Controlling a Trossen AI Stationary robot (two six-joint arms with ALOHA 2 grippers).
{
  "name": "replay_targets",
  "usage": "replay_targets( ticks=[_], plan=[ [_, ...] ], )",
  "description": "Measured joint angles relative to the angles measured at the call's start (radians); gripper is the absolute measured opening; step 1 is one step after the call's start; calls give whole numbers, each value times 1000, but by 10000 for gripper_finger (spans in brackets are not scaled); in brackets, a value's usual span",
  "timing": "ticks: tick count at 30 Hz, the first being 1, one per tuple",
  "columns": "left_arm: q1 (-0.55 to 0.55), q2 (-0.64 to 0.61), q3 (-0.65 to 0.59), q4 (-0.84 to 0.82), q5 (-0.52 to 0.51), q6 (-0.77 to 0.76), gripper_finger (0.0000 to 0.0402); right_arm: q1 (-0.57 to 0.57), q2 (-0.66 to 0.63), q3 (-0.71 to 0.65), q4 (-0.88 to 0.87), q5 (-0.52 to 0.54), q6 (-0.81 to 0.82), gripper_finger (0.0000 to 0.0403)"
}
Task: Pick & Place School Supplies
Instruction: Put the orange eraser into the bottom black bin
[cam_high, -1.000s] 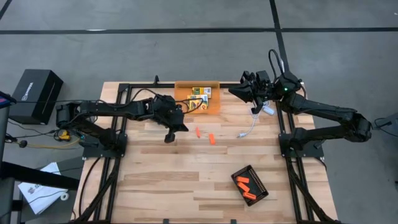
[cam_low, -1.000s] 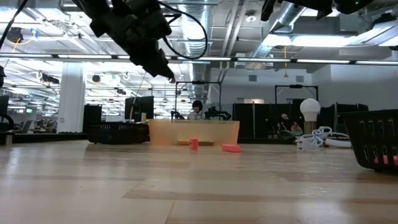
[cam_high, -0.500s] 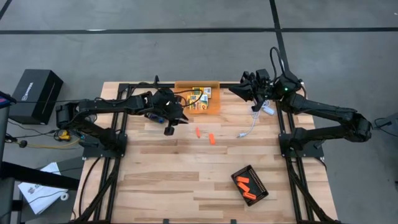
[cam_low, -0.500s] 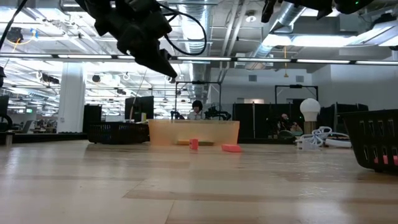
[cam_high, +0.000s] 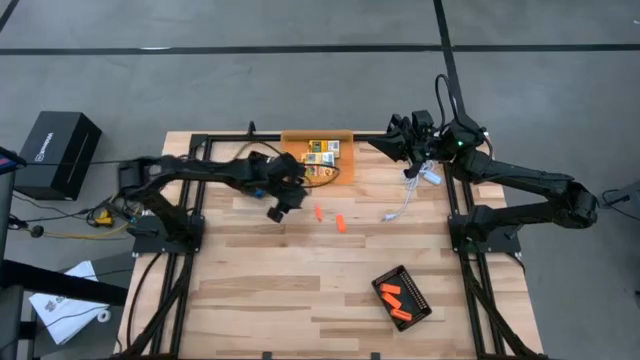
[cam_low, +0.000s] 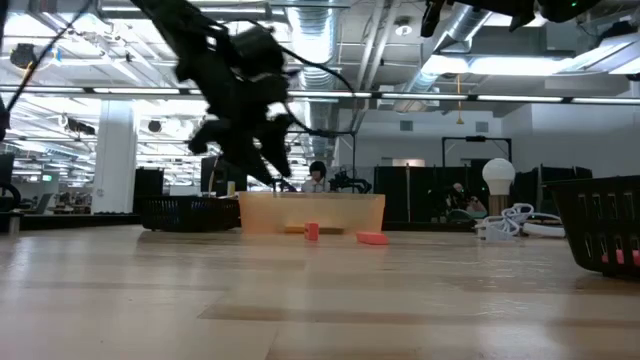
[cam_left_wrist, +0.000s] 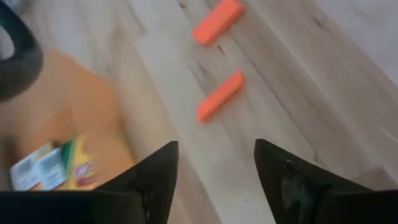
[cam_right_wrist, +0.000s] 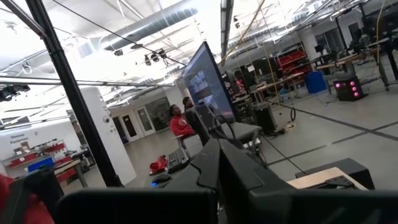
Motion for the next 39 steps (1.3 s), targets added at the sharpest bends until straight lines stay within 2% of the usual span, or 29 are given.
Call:
replay_targets(
  ticks=[7,16,25,32,39],
  plan=[
    [-50,212,182,-91,-29,26,193,0,0,0,6,-13,-6,0],
    [-57,271,364,-145,-36,28,169,0,0,0,28,-132,-31,0],
    [-87,313,401,-320,-48,29,168,-15,0,0,90,-213,-42,0],
    [-117,313,402,-313,-58,47,168,-14,0,0,107,-267,-64,0],
    [-114,314,402,-312,-76,120,168,-12,0,0,107,-274,-64,0]
  ],
)
